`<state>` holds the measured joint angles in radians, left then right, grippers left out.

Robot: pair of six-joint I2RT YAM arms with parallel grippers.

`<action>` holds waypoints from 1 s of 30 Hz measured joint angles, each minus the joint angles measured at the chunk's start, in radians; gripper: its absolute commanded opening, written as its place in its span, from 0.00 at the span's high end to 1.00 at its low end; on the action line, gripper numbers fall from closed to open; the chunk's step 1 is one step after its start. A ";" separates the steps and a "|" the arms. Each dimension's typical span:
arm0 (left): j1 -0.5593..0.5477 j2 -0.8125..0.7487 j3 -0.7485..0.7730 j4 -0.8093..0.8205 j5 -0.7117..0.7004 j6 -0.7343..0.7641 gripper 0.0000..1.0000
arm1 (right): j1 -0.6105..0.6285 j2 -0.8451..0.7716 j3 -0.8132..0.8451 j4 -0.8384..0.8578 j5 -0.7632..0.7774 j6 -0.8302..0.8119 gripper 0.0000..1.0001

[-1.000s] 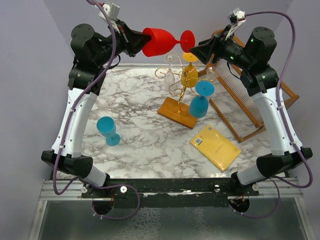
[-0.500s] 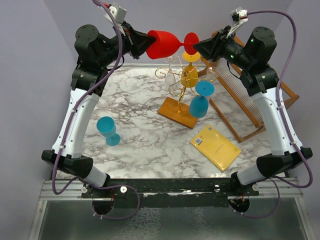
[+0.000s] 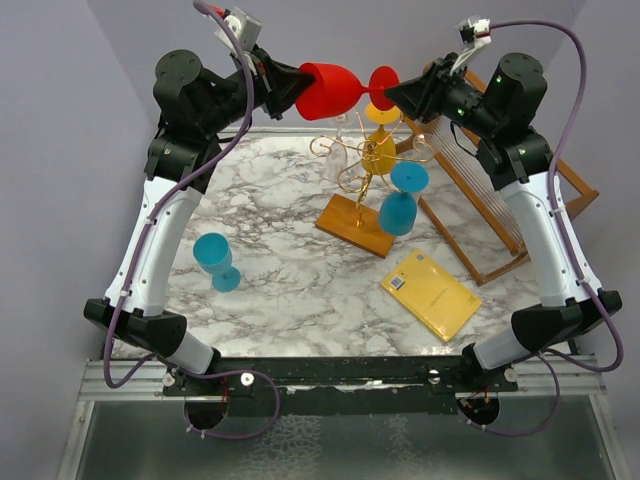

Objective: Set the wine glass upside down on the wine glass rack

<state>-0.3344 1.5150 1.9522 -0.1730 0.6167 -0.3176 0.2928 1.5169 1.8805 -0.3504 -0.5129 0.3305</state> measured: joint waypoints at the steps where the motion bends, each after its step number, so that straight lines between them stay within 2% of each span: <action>1: -0.003 0.001 0.000 0.000 0.000 0.004 1.00 | 0.000 0.002 0.000 0.000 0.000 0.004 0.78; 10: -0.015 0.003 0.000 -0.004 -0.002 0.034 1.00 | 0.002 0.009 0.000 0.000 0.000 0.022 0.99; 12: -0.015 0.003 0.000 -0.006 -0.003 0.040 0.99 | 0.003 0.009 0.000 -0.001 0.006 0.024 0.99; 21: -0.017 -0.003 -0.007 -0.032 0.002 0.067 0.63 | -0.005 0.009 0.013 -0.015 0.090 -0.024 0.99; 30: -0.015 -0.097 -0.045 -0.128 -0.002 0.176 0.36 | -0.029 -0.010 0.017 -0.033 0.161 -0.190 0.99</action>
<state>-0.3492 1.4185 1.9068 -0.3012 0.6144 -0.1413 0.2634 1.5070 1.8973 -0.3832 -0.3523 0.1406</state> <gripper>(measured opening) 0.550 0.020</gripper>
